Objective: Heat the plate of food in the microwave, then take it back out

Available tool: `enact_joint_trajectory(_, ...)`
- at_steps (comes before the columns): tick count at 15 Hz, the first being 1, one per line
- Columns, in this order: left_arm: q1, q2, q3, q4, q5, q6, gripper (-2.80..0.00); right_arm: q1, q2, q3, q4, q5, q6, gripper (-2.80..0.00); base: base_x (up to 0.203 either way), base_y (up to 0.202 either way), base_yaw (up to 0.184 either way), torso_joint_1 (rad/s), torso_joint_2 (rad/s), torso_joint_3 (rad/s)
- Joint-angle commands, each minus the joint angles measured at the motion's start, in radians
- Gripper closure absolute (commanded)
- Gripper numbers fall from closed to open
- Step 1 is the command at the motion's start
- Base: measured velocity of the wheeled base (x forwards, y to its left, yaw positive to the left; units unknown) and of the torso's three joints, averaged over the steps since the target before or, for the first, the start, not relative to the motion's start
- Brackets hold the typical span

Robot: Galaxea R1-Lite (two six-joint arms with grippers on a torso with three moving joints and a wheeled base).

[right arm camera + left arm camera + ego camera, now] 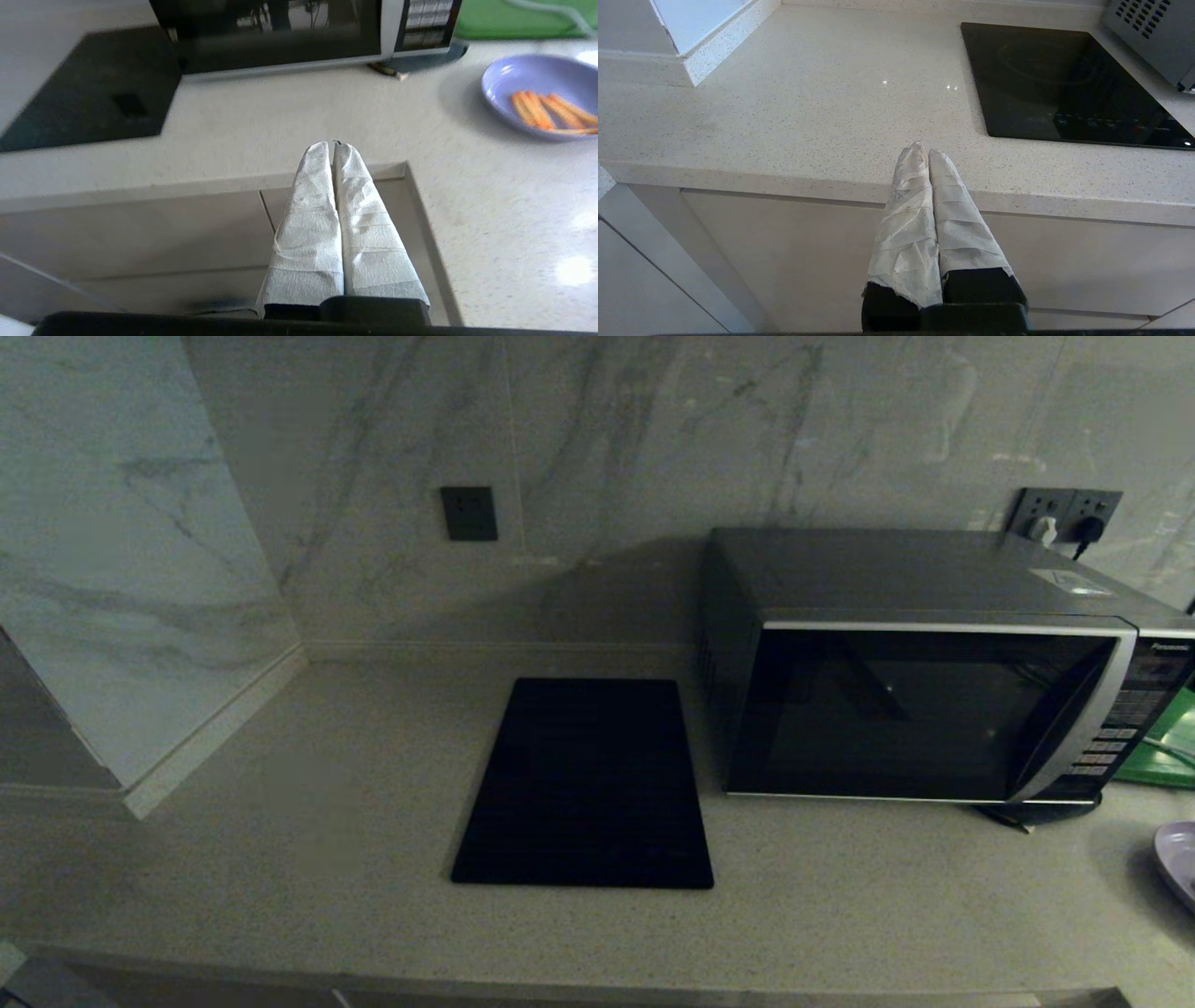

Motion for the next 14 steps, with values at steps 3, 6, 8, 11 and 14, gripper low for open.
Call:
enact_joint_trajectory(3,0.0,0.0,0.0,0.0,0.0,-0.001,0.0,0.001,-0.009,0.262,-0.304,-0.034,-0.009,0.0,0.0,0.0,0.0,0.0,0.0,0.0)
enact_joint_trajectory(6,0.0,0.002,0.0,0.0,0.0,-0.001,0.0,0.001,-0.009,0.376,-0.409,-0.053,-0.037,0.0,0.0,0.0,0.0,0.0,0.0,0.0)
enact_joint_trajectory(8,0.0,0.002,0.0,0.0,0.0,-0.001,0.0,0.001,-0.009,0.421,-0.417,-0.047,-0.042,0.0,0.0,0.0,0.0,0.0,0.0,0.0)
enact_joint_trajectory(11,0.0,0.002,0.0,0.0,0.0,-0.001,0.0,0.001,-0.009,0.482,-0.51,-0.028,-0.065,0.0,0.0,0.0,0.0,0.0,0.0,0.0)
enact_joint_trajectory(14,0.0,0.0,0.0,0.0,0.0,-0.001,0.0,0.001,-0.009,0.516,-0.585,0.021,-0.092,0.0,0.0,0.0,0.0,0.0,0.0,0.0)
